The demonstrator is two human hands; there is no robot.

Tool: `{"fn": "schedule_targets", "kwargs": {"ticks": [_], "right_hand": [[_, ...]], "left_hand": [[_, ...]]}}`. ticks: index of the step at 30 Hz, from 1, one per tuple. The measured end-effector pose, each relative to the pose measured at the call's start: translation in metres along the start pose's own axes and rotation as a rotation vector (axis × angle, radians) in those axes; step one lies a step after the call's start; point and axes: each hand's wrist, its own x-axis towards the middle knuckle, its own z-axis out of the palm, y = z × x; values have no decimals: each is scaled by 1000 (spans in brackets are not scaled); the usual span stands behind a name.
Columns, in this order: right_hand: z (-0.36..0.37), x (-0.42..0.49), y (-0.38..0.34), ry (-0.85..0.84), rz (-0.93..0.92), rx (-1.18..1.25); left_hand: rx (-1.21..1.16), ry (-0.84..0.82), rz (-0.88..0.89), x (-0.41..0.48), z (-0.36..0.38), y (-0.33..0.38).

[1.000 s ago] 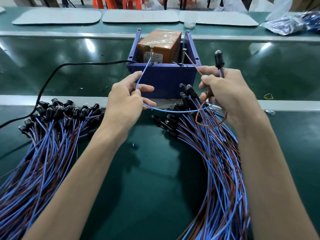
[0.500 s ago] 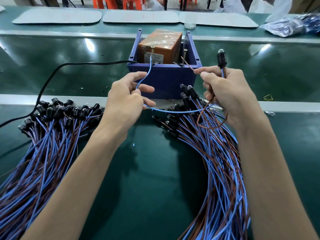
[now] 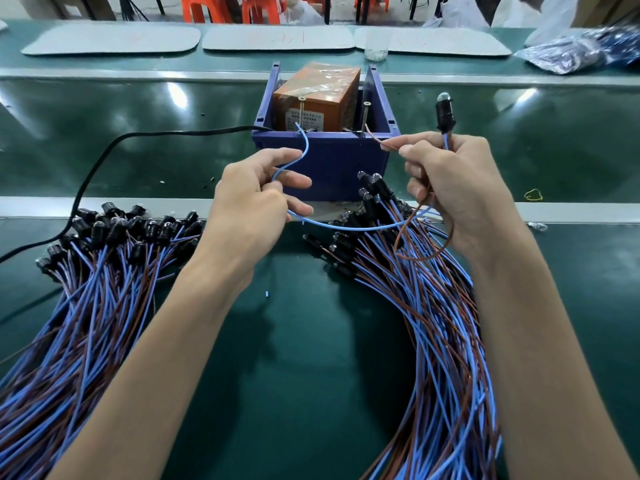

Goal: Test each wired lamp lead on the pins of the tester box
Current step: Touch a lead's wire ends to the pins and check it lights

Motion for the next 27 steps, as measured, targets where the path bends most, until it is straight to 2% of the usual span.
{"fn": "schedule_targets", "kwargs": {"ticks": [19,27], "right_hand": [[-1,0,0,-6,13,112],[-2,-1,-3,-25,12,89]], "left_hand": [[56,-32,27,-5,2,4],[63,-36,26,-4,0,3]]}}
